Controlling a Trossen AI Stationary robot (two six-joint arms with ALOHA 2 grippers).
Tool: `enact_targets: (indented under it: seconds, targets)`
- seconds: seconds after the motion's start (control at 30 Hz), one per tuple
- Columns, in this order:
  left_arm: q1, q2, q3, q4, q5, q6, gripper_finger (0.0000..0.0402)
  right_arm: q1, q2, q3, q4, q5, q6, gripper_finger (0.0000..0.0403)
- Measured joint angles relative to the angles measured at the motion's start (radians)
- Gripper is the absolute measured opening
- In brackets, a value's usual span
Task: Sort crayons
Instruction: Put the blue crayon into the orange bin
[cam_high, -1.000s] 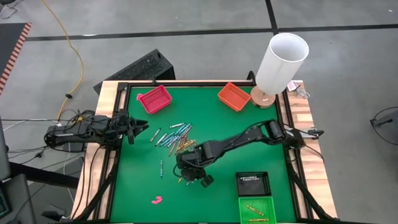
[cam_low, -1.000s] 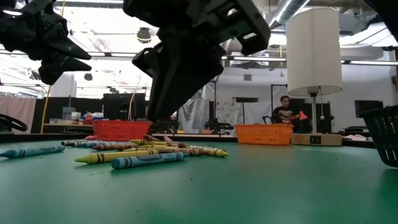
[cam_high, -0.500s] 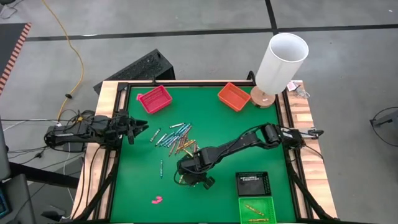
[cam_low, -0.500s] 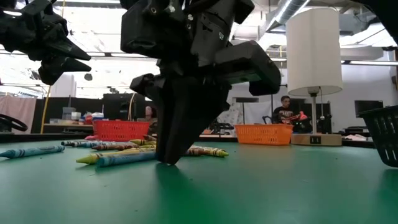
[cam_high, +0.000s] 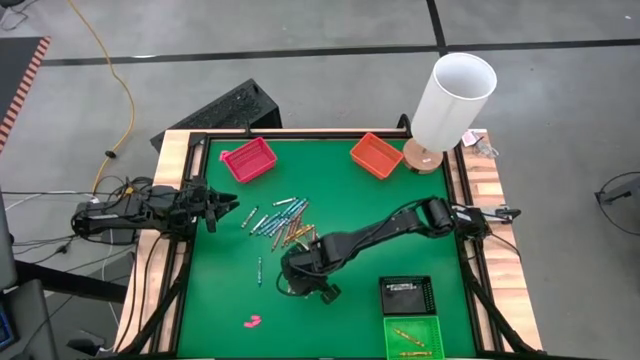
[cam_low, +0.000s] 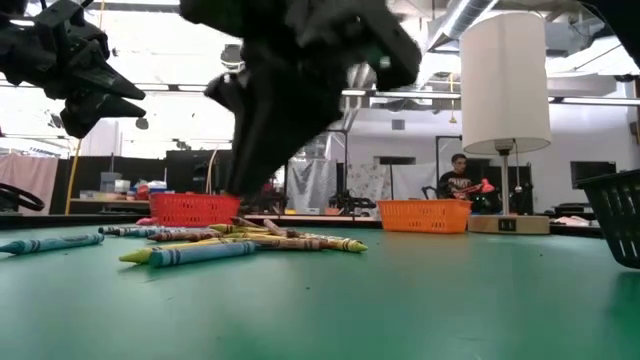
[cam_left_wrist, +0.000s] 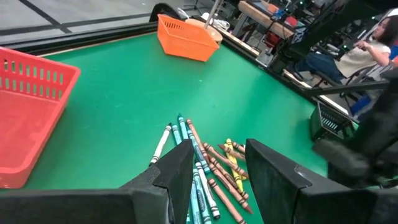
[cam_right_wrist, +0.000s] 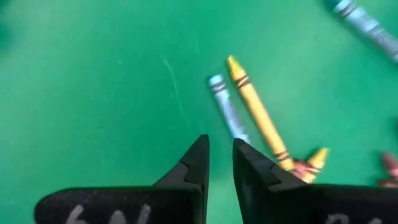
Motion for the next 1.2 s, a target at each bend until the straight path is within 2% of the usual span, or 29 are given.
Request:
enact_targets:
  seconds: [0.2,0.37,0.7,1.2]
  targets:
    - [0.000,0.000,0.000,0.000,0.000,-0.002,0.0135,-0.030,-0.001,0.006,0.014,0.018,-0.014,0.0069]
    - [0.000,0.000,0.000,0.000,0.000,-0.002,0.0135,-0.042,0.007,0.006,0.021,0.022,-0.104,0.0069]
    - [0.000,0.000,0.000,-0.001,0.000,0.013,0.0135,-0.040,0.045,0.006,0.023,-0.004,-0.151,0.0069]
    - [0.000,0.000,0.000,-0.010,-0.015,0.018,0.0135,-0.041,0.077,0.007,-0.013,-0.034,-0.160,0.0069]
